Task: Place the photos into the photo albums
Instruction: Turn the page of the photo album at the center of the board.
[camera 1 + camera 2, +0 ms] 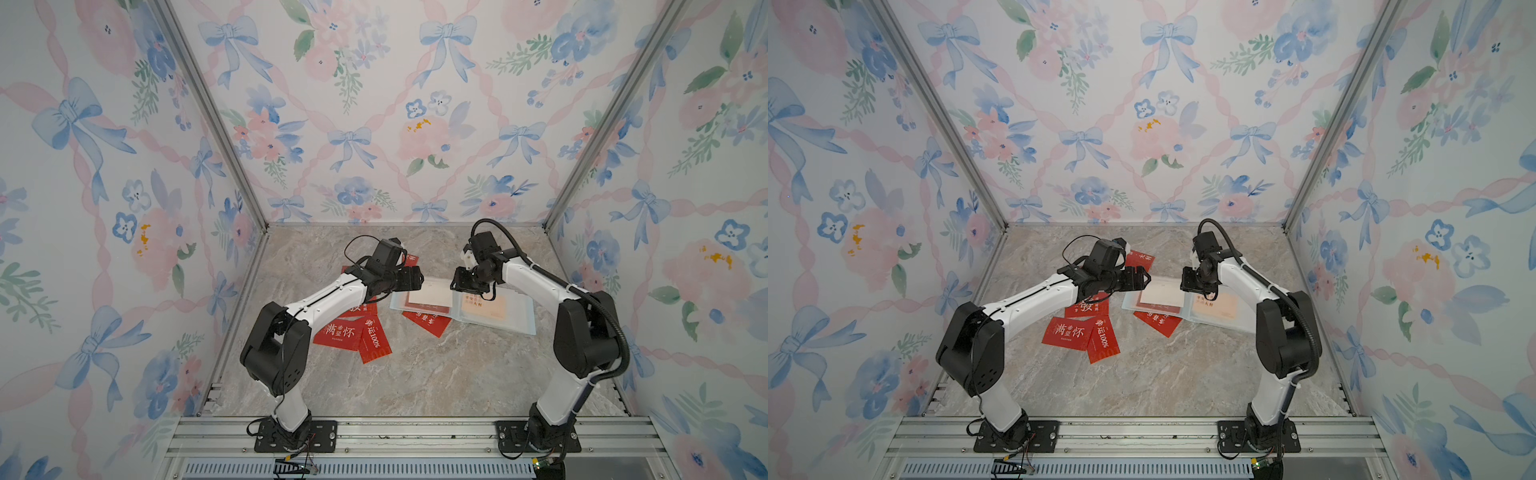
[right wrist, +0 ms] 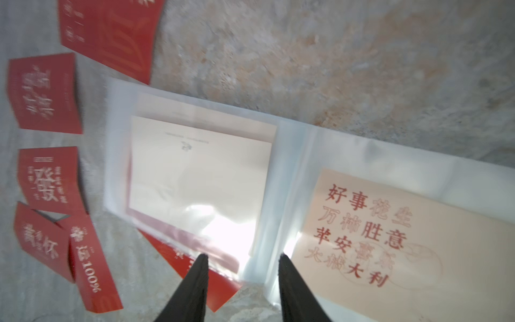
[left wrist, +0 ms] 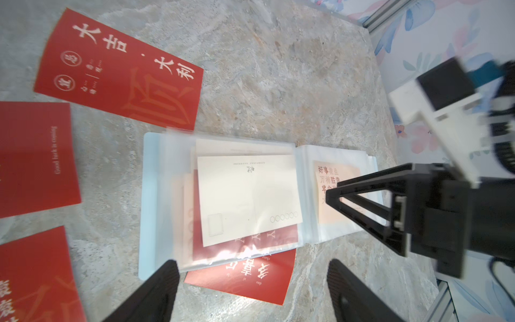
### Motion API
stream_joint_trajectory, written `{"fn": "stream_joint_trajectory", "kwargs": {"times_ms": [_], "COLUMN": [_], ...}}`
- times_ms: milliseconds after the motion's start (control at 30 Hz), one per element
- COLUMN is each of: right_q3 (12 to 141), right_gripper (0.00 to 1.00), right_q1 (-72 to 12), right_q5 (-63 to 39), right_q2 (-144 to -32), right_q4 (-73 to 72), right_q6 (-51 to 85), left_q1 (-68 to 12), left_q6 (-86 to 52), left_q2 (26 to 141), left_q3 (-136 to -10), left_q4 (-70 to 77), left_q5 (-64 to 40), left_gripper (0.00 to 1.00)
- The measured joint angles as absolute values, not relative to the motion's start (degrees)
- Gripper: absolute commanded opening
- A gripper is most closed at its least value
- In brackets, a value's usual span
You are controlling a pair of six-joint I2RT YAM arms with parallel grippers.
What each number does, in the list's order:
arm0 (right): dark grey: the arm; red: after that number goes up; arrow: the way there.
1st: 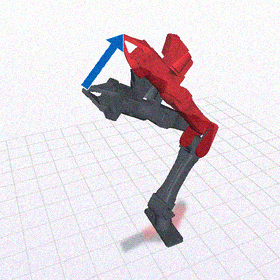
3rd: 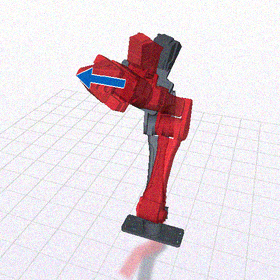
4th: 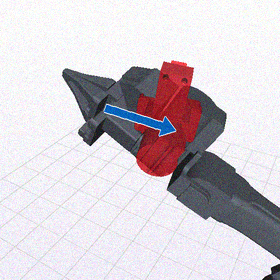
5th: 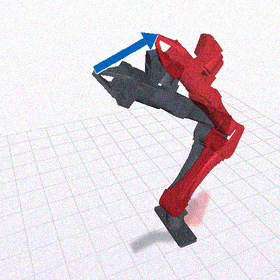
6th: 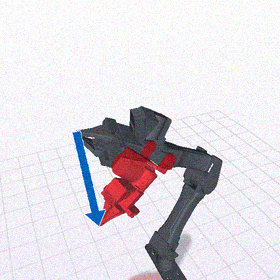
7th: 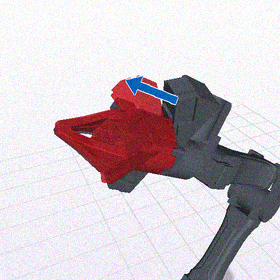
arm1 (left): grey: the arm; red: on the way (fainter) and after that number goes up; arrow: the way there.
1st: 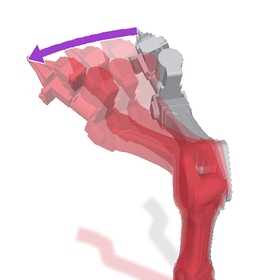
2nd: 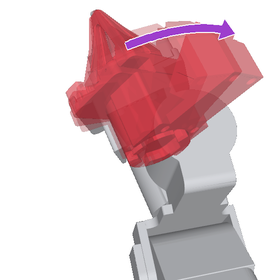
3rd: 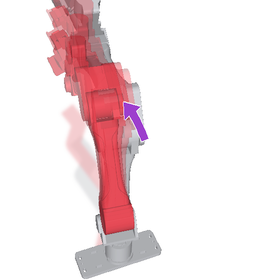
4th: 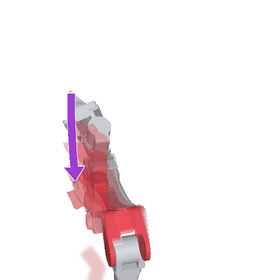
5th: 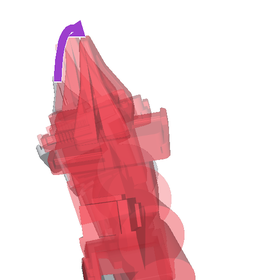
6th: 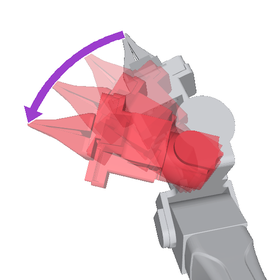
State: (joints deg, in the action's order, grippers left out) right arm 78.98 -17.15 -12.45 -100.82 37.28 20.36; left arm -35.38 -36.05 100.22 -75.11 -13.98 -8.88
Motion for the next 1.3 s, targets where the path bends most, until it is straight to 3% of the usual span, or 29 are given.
{"fn": "stream_joint_trajectory", "kwargs": {"times_ms": [100, 233, 533, 800, 1300], "right_q3": [74.9, 65.0, 52.1, 52.9, 55.5], "right_gripper": [0.43, 0.46, 0.47, 0.46, 0.46], "right_q1": [-12.3, 0.1, 14.6, 18.4, 19.0], "right_q5": [-16.0, -18.8, -27.1, -28.9, -28.8], "right_q2": [-92.3, -82.3, -83.9, -90.9, -98.3], "right_q4": [35.2, 32.4, 31.6, 28.4, 25.2], "right_q6": [21.6, 23.5, 23.7, 22.7, 21.4], "left_q1": [-37.2, -39.6, -45.2, -47.2, -47.0], "left_q6": [-36.0, -36.0, -36.0, -36.5, -37.1], "left_q2": [103.1, 108.9, 124.3, 130.4, 134.6], "left_q3": [-77.3, -81.6, -96.1, -101.0, -102.9], "left_q4": [-13.4, -12.7, -11.7, -11.6, -11.6], "left_q5": [-9.8, -12.1, -18.3, -19.8, -19.6], "left_gripper": [0.85, 0.84, 0.74, 0.54, 0.46]}}
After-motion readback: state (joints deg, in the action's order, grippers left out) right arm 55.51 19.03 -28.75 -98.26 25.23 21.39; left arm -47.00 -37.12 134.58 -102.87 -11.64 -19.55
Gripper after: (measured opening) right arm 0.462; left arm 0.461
